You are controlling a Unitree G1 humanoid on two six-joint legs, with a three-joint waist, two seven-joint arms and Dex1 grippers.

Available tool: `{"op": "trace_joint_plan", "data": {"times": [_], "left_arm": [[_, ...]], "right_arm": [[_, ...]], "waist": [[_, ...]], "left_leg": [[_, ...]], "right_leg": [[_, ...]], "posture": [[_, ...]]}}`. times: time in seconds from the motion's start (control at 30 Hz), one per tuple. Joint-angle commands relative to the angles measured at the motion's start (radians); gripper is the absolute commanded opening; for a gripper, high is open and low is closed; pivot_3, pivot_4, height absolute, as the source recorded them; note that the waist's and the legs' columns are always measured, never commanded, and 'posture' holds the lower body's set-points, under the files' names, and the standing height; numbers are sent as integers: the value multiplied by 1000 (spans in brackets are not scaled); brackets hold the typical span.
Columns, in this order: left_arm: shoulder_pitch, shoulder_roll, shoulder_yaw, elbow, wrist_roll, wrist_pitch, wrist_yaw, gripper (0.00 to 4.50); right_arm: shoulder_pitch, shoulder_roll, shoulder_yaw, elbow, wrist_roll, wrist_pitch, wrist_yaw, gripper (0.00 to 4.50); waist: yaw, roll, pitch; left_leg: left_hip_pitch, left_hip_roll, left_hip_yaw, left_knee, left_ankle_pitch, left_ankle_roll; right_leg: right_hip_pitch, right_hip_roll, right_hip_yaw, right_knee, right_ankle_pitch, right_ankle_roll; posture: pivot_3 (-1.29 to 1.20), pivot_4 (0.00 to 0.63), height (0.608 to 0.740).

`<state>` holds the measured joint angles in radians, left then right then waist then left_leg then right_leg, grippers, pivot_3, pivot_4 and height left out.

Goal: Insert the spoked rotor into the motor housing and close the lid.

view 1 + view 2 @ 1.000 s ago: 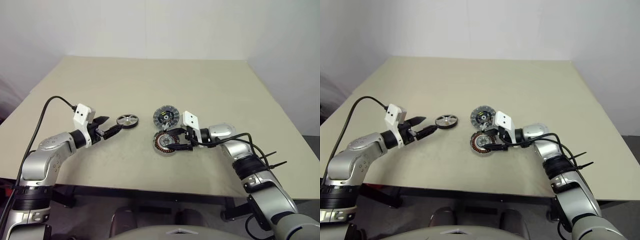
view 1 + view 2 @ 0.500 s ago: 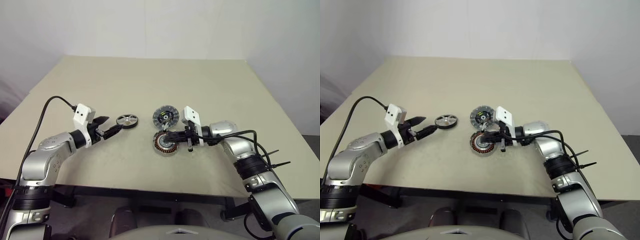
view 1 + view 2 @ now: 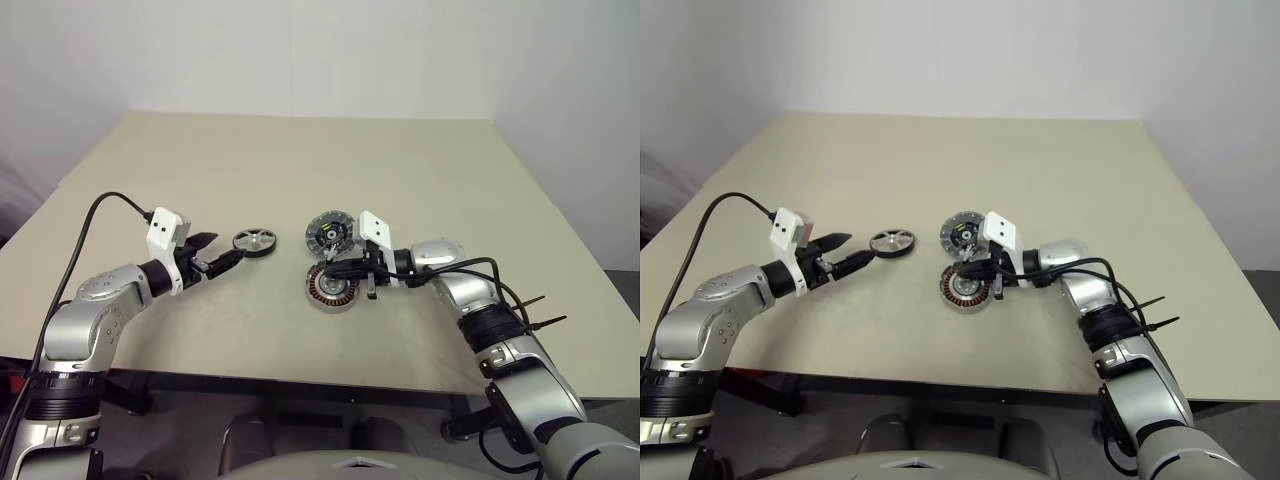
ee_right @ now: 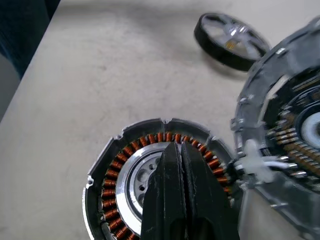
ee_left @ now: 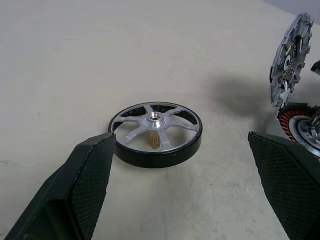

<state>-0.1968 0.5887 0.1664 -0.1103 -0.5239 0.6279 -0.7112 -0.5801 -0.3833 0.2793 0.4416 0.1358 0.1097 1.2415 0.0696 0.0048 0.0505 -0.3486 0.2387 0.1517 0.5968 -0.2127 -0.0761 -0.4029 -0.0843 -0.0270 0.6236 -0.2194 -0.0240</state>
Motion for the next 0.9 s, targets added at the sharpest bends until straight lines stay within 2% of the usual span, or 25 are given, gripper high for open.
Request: {"op": "trace_joint_plan", "data": {"times": [0.03, 0.4, 0.9], "left_arm": [[-11, 8, 28, -27, 0, -22, 6, 4500], [-9, 2, 24, -29, -1, -22, 13, 4500], [-13, -1, 22, -21, 1, -26, 11, 4500]], "right_arm": [[-13, 5, -2, 8, -9, -39, 2, 48], [-16, -2, 4, 58, -44, -95, -17, 48], [-38, -3, -26, 2, -2, -72, -7, 48]], "waist": [[0, 0, 0], [0, 0, 0], [0, 0, 0]], "left_leg": [[0, 0, 0, 0, 0, 0], [0, 0, 0, 0, 0, 1], [0, 0, 0, 0, 0, 0]], "right_leg": [[0, 0, 0, 0, 0, 0], [0, 0, 0, 1, 0, 0], [0, 0, 0, 0, 0, 0]], "posture": [[0, 0, 740], [0, 0, 740], [0, 0, 740]]}}
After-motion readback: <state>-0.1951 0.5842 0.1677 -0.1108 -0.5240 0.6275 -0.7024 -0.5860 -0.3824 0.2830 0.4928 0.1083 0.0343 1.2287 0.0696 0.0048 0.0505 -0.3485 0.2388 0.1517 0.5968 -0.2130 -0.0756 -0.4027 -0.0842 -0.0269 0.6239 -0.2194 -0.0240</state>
